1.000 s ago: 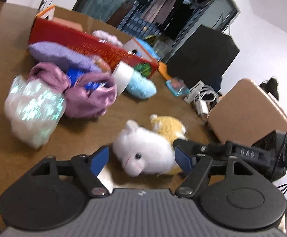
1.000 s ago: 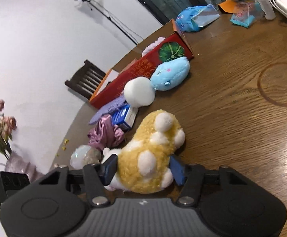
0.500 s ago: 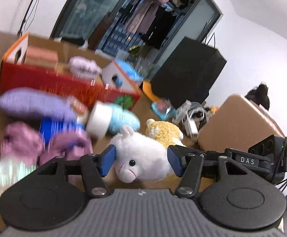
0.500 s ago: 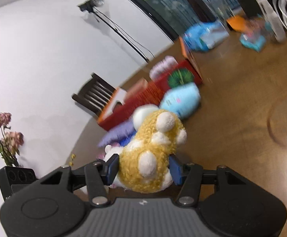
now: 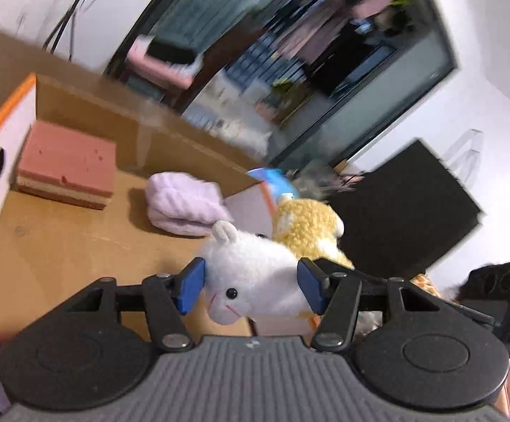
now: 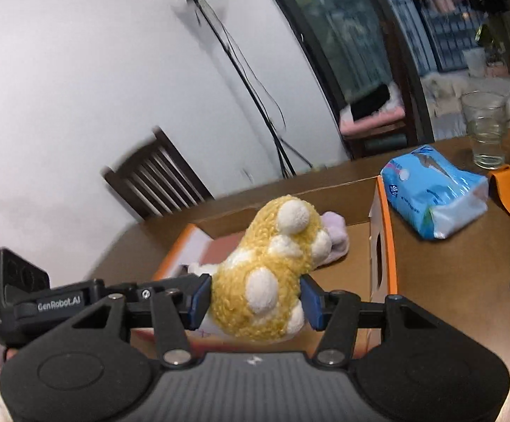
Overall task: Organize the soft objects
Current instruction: 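Carry the sheep plush into the red box and open the right gripper, then move both grippers out of the box toward the pink satin bow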
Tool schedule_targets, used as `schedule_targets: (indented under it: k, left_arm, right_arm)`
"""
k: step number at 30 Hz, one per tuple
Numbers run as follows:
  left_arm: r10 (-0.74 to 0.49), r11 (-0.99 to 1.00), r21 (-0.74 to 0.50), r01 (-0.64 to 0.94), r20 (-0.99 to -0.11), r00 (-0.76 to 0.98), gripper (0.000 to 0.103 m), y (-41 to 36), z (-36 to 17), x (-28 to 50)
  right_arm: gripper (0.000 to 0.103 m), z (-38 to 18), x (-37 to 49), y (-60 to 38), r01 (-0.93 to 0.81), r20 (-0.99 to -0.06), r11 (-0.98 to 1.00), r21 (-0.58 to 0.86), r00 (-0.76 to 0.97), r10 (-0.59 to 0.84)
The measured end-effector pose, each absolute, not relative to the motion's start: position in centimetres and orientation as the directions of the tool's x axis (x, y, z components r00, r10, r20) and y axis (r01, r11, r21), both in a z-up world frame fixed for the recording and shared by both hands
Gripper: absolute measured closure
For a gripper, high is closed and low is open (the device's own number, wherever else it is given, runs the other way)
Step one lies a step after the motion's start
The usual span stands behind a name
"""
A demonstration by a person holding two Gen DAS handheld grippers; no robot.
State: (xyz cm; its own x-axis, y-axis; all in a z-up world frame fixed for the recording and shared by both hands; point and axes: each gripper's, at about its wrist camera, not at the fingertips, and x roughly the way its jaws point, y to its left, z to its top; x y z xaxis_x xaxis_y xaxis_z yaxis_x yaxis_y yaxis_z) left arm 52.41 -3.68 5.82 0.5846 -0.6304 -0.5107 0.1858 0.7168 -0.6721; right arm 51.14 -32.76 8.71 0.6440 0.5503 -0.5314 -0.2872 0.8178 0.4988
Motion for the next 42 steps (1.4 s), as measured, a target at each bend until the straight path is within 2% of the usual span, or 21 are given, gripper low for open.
schedule_targets:
  k: [3, 5, 6, 7, 10, 14, 17, 19, 22, 26, 29, 34, 36, 39, 42]
  left_arm:
    - [-0.624, 0.714, -0.691, 0.114, -0.554, 0.551, 0.049, -4.1, 3.8, 56.6]
    - [-0.651, 0.702, -0.701, 0.129, -0.558, 0.513, 0.050, -4.9, 3.0, 58.6]
    - [-0.639, 0.719, -0.684, 0.125, -0.579, 0.507, 0.054, -5.3, 3.0, 59.2]
    - [-0.603, 0.753, -0.647, 0.123, -0.602, 0.524, 0.053, -5.7, 3.0, 59.5]
    - [-0.553, 0.789, -0.601, 0.127, -0.605, 0.573, 0.046, -5.4, 2.9, 59.4]
    - [-0.526, 0.805, -0.582, 0.114, -0.611, 0.591, 0.037, -3.9, 2.6, 58.8]
    - [-0.499, 0.821, -0.560, 0.112, -0.608, 0.618, 0.035, -3.2, 3.2, 58.2]
    - [-0.480, 0.832, -0.543, 0.111, -0.606, 0.634, 0.033, -3.0, 4.1, 57.9]
    - [-0.429, 0.872, -0.475, 0.122, -0.617, 0.660, 0.030, -2.9, 6.0, 56.6]
    - [-0.371, 0.912, -0.380, 0.156, -0.601, 0.708, 0.023, -2.3, 9.3, 54.0]
    - [-0.336, 0.931, -0.326, 0.166, -0.581, 0.741, 0.021, -1.8, 11.8, 51.4]
    - [-0.276, 0.956, -0.237, 0.171, -0.537, 0.797, 0.016, -1.1, 13.9, 45.0]
    - [-0.262, 0.962, -0.203, 0.182, -0.499, 0.826, 0.013, -0.8, 13.6, 41.5]
    - [-0.203, 0.978, -0.132, 0.162, -0.422, 0.883, 0.010, -0.6, 12.4, 35.3]
    - [-0.204, 0.978, -0.121, 0.171, -0.354, 0.913, 0.005, -0.5, 10.6, 29.4]
  right_arm:
    - [0.050, 7.8, 55.5, -31.4, -0.244, -0.617, 0.869, 0.429, 0.624, 0.480]
    - [0.051, 7.0, 57.6, -30.5, -0.209, -0.675, 0.909, 0.360, 0.614, 0.409]
    - [0.051, 6.2, 58.4, -30.3, -0.190, -0.701, 0.925, 0.330, 0.606, 0.375]
    - [0.051, 5.4, 59.1, -30.0, -0.169, -0.717, 0.939, 0.299, 0.609, 0.338]
    - [0.050, 4.4, 59.6, -29.3, -0.173, -0.703, 0.944, 0.281, 0.632, 0.325]
    - [0.049, 4.1, 59.7, -29.4, -0.275, -0.679, 0.899, 0.340, 0.590, 0.437]
    - [0.041, 4.3, 59.9, -29.6, -0.323, -0.650, 0.852, 0.412, 0.551, 0.523]
    - [0.042, 4.3, 60.3, -29.4, -0.291, -0.679, 0.883, 0.367, 0.565, 0.468]
    - [0.042, 5.1, 59.3, -28.2, -0.241, -0.711, 0.952, 0.188, 0.636, 0.301]
    - [0.041, 8.2, 56.8, -28.7, -0.247, -0.665, 0.950, 0.194, 0.679, 0.312]
    - [0.040, 11.3, 54.4, -29.4, -0.259, -0.622, 0.950, 0.175, 0.719, 0.311]
    - [0.033, 15.1, 48.6, -30.9, -0.297, -0.557, 0.939, 0.172, 0.757, 0.341]
    - [0.025, 15.2, 44.9, -31.7, -0.311, -0.518, 0.930, 0.194, 0.773, 0.366]
    - [0.023, 13.3, 39.9, -32.5, -0.339, -0.488, 0.903, 0.263, 0.761, 0.428]
    - [0.022, 10.4, 34.0, -32.8, -0.356, -0.470, 0.878, 0.319, 0.746, 0.473]
